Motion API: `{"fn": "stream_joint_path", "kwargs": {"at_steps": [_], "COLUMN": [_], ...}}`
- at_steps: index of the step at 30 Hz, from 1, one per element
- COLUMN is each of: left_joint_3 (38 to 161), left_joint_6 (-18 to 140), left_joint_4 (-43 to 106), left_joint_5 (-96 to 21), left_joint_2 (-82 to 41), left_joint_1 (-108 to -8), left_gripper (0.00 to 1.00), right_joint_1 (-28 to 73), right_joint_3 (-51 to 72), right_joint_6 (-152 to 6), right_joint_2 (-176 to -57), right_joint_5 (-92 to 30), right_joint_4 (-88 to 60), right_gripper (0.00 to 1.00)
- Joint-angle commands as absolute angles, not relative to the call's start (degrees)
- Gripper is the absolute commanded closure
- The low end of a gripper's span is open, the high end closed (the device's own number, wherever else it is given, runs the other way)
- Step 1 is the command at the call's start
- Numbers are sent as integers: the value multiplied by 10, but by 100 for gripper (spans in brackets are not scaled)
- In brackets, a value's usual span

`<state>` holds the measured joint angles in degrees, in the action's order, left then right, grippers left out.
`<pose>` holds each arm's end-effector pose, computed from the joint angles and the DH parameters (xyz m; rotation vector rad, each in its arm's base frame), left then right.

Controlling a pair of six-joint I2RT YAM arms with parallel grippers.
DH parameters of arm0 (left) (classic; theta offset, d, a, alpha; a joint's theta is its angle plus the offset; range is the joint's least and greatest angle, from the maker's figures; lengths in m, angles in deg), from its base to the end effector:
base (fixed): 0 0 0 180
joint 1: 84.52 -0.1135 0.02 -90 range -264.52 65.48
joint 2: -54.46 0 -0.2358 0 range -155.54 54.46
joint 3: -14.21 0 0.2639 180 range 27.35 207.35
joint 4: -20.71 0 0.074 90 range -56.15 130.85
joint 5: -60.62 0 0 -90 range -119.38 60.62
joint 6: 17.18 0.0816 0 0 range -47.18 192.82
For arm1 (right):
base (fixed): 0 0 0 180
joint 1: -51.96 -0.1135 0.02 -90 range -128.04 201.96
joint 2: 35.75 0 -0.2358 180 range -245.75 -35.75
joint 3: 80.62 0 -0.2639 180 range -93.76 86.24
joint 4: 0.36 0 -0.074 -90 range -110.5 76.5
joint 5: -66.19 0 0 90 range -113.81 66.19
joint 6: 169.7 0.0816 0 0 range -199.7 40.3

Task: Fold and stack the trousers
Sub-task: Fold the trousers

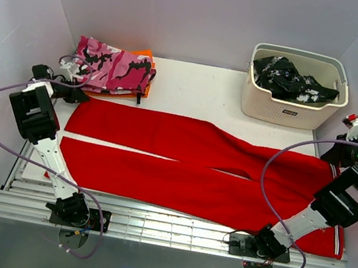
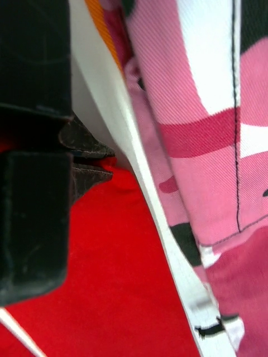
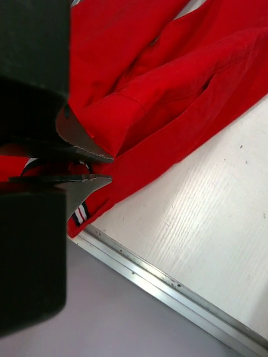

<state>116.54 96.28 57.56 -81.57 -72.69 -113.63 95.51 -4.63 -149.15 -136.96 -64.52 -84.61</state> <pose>0.4339 0.1678 0.0815 0.1645 2.2282 -0.7259 0.2901 -0.2023 0.2233 -0.6148 2.3705 0.3487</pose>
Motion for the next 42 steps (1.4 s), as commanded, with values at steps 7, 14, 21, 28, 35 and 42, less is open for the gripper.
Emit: {"fn": "stream_joint_path", "kwargs": {"at_steps": [7, 14, 21, 28, 35, 42], "left_joint_3": [1244, 1164, 931, 849, 785, 848], "left_joint_6": [1115, 1522, 1733, 1655, 1543, 1334], "left_joint_4": [793, 1142, 1143, 992, 860, 761], "left_joint_5": [-961, -975, -784, -654, -570, -573], "left_joint_2": [-556, -469, -384, -438, -458, -503], "left_joint_1": [-1285, -1408, -1506, -1519, -1469, -1396], "left_gripper": [100, 100, 100, 100, 100, 100], "right_joint_1": [1006, 1082, 1211, 1196, 1116, 966], "right_joint_3": [-113, 20, 137, 218, 360, 341], "right_joint_6": [-1570, -1753, -1955, -1930, -1850, -1693], "right_joint_2": [-1338, -1236, -1204, -1239, -1196, -1213], "right_joint_5": [-656, -605, -522, -457, -380, -391], "right_joint_4": [-886, -886, -886, -834, -697, -641], "right_gripper": [92, 92, 92, 92, 92, 92]}}
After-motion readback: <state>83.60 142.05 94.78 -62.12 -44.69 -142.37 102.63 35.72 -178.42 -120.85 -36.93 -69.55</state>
